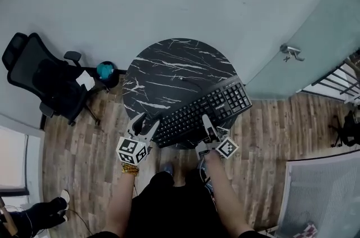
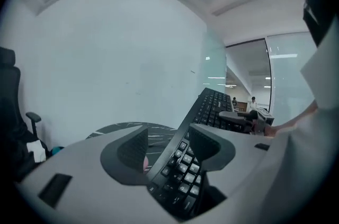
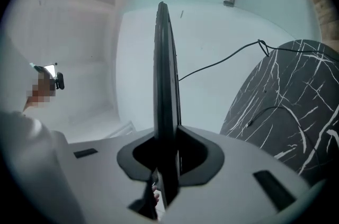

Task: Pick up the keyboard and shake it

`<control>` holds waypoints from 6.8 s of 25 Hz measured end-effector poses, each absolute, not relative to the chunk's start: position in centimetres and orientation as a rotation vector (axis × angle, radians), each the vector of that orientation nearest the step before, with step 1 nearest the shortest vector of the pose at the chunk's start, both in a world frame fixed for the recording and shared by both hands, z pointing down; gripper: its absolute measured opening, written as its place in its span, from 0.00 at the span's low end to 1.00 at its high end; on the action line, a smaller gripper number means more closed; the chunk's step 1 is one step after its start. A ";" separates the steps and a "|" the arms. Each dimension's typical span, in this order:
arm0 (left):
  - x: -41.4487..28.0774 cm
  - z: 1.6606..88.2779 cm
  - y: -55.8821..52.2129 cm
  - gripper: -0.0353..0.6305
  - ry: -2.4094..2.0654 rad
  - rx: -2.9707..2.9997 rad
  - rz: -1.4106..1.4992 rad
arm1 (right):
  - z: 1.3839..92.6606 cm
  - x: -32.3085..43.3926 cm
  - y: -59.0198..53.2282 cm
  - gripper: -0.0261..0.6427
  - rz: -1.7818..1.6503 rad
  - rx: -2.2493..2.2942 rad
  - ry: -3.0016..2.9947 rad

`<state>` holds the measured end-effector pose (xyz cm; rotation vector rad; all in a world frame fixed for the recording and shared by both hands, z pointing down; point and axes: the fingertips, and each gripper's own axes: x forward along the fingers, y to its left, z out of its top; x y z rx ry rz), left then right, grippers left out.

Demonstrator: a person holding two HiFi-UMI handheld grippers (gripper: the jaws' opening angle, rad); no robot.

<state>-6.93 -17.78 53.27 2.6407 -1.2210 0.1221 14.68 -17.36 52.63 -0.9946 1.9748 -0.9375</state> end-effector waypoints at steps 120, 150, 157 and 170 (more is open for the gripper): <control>-3.1 48.5 -15.5 0.41 -1.216 2.881 0.073 | 45.5 6.5 -14.6 0.15 1.441 -2.089 3.024; -2.1 44.3 -15.5 0.39 -1.221 2.966 -0.023 | 40.5 10.2 -15.5 0.15 0.026 -1.790 2.631; -2.2 45.1 -15.1 0.39 -1.201 2.965 0.005 | 42.2 12.3 -15.6 0.15 -0.308 -1.638 2.451; -1.6 46.4 -14.8 0.39 -1.174 2.955 0.030 | 46.6 13.2 -15.5 0.15 -0.708 -1.474 2.139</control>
